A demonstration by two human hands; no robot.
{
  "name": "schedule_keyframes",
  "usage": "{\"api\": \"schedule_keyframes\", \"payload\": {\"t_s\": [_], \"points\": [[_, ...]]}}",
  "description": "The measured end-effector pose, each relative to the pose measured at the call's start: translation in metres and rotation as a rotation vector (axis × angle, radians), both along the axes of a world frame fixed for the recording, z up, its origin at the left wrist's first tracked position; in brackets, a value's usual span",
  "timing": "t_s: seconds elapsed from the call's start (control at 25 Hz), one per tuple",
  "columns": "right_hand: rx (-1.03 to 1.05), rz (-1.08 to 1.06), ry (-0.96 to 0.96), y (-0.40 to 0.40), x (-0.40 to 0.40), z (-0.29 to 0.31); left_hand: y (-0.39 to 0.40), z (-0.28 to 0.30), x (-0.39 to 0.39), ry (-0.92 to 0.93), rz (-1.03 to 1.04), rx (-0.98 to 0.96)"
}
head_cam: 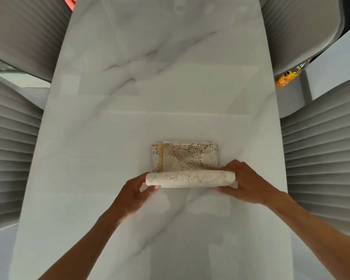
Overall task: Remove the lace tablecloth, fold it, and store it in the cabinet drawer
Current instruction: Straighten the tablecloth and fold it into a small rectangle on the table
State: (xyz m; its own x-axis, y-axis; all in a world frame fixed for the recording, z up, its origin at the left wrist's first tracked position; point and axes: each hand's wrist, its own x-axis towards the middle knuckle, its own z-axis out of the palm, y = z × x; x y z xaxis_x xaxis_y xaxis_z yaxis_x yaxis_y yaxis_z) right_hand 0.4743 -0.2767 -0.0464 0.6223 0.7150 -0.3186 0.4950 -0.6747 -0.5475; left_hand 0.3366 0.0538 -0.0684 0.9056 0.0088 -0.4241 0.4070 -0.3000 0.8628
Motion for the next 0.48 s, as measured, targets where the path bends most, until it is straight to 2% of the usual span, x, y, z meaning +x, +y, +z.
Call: {"api": "schedule_keyframes", "payload": {"t_s": [0.08, 0.2, 0.28, 0.36, 0.48], "points": [[0.077, -0.272, 0.324, 0.008, -0.002, 0.003, -0.007, 0.002, 0.011, 0.002, 0.167, 0.069], [0.293, -0.61, 0.513, 0.022, -0.008, -0.006, -0.02, -0.002, 0.033, 0.016, 0.369, 0.183], [0.287, -0.762, 0.464, 0.03, -0.01, -0.01, -0.026, -0.001, 0.048, 0.013, 0.374, 0.314], [0.246, -0.823, 0.381, 0.038, -0.013, -0.013, -0.028, -0.001, 0.06, 0.01, 0.313, 0.473], [0.202, -0.879, 0.315, 0.047, -0.01, -0.012, -0.027, -0.002, 0.07, 0.055, 0.269, 0.555]]}}
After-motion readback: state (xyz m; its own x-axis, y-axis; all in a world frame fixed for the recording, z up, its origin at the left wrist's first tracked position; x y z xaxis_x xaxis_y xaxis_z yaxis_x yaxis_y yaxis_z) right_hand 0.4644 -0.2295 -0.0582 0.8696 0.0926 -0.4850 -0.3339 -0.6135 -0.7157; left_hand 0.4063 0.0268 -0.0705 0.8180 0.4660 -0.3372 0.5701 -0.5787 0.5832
